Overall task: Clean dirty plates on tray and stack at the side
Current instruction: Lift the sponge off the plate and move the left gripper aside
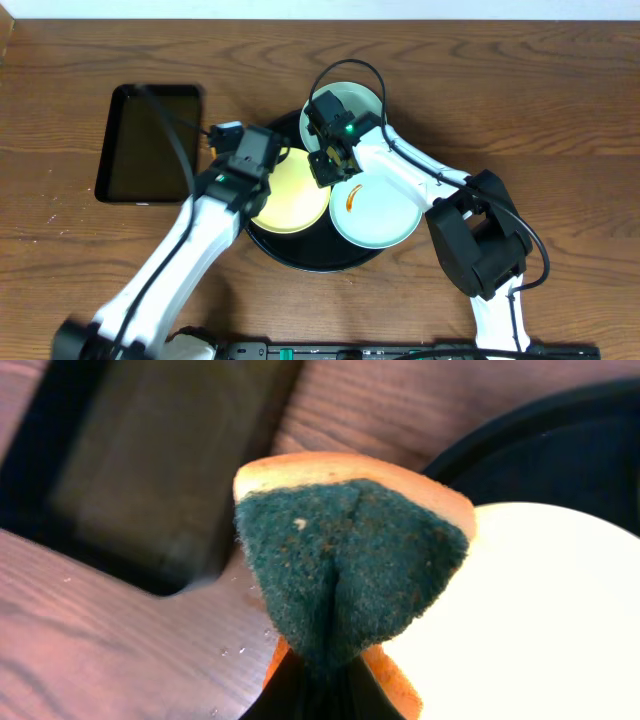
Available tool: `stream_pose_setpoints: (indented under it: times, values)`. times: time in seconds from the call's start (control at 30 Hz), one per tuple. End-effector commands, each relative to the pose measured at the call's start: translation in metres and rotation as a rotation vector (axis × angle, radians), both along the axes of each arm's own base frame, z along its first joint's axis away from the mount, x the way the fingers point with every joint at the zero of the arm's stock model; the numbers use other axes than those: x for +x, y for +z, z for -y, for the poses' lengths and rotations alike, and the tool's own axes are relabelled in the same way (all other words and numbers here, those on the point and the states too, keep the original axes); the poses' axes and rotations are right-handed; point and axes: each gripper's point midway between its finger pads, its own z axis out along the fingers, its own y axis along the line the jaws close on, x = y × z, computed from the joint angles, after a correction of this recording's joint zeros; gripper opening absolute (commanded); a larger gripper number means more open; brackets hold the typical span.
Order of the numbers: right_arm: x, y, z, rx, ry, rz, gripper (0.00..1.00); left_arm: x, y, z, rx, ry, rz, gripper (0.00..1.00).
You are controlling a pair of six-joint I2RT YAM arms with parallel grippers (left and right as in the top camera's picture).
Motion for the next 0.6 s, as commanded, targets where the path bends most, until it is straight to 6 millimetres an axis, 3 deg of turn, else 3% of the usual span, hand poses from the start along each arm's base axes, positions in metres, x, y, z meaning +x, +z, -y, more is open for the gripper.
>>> stream_pose_setpoints:
  times: [0.0,0.17,0.47,0.57]
  values:
    - [0.02,0.039,-0.012,0.045,0.037,0.106,0.01,-0.006,0.037,-0.003,-0.045,0.009,0.093,0.07]
    - [0.03,0.079,-0.018,0.082,0.073,0.188,0.01,-0.022,0.056,-0.009,-0.059,0.008,0.125,0.08]
    - [0.043,0.139,0.008,-0.021,0.046,0.351,0.01,-0.031,0.05,-0.013,-0.072,0.051,0.099,0.07]
    - [0.039,0.145,0.012,-0.025,0.054,0.348,0.01,-0.031,0.05,-0.013,-0.073,0.053,0.099,0.07]
